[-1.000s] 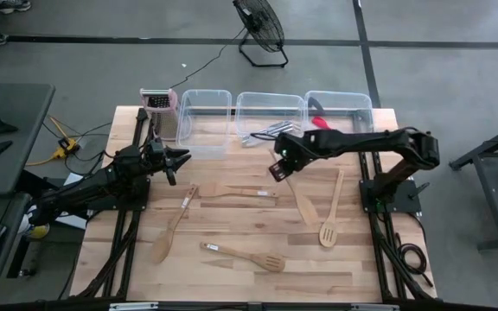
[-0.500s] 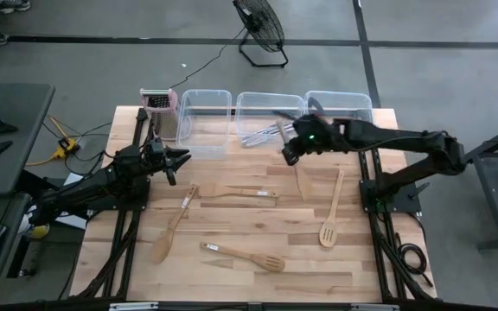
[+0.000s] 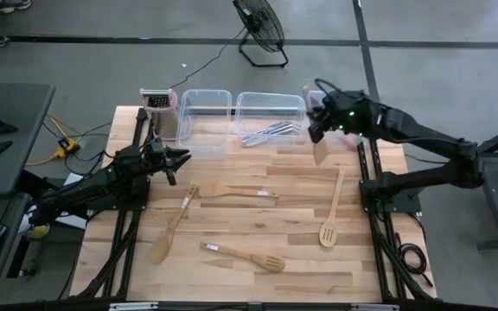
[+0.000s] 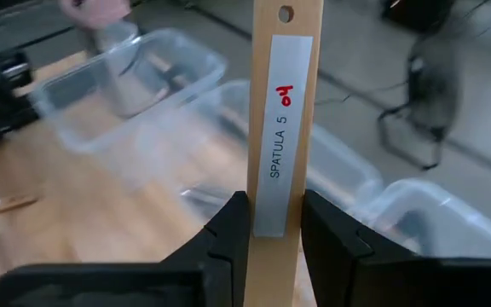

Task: Pick & Place Kitchen Items
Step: Put the brown spatula into the right transparent container, then put the brown slotted serving spoon into the left transparent container

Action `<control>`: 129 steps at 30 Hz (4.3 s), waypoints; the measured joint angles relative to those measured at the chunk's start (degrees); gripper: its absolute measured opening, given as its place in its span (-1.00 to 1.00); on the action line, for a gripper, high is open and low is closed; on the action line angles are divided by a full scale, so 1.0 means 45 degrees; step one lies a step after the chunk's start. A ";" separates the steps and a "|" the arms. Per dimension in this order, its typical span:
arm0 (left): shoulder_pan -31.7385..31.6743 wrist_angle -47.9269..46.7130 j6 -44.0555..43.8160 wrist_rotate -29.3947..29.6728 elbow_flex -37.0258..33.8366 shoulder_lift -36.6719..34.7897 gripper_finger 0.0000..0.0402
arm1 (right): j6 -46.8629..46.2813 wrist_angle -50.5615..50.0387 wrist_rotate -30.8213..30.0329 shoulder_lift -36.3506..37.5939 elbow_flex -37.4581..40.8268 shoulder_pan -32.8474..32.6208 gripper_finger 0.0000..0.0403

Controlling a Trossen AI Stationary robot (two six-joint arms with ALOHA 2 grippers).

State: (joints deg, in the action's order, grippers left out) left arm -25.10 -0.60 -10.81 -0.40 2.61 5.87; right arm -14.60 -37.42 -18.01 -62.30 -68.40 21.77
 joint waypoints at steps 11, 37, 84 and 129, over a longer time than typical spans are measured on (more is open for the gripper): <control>0.0005 0.0000 0.0005 0.0000 0.0000 -0.0001 -0.50 | 0.2535 0.0338 -0.2599 0.0698 -0.0005 0.1706 -0.60; 0.0000 0.0000 0.0005 0.0000 0.0000 -0.0005 -0.50 | 0.3300 0.2435 -0.4535 -0.2295 -0.0005 0.4363 -0.60; 0.0000 0.0000 0.0004 0.0000 0.0000 0.0000 -0.50 | 0.4048 0.2051 -0.2897 -0.4549 -0.0005 0.5749 -0.57; 0.0000 0.0000 0.0005 0.0000 0.0000 0.0000 -0.50 | 0.3282 0.0061 -0.1569 -0.5443 -0.0005 0.6000 -0.15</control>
State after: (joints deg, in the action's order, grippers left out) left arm -25.10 -0.60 -10.79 -0.40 2.61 5.87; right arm 0.17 -37.15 -25.07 -86.79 -68.42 48.77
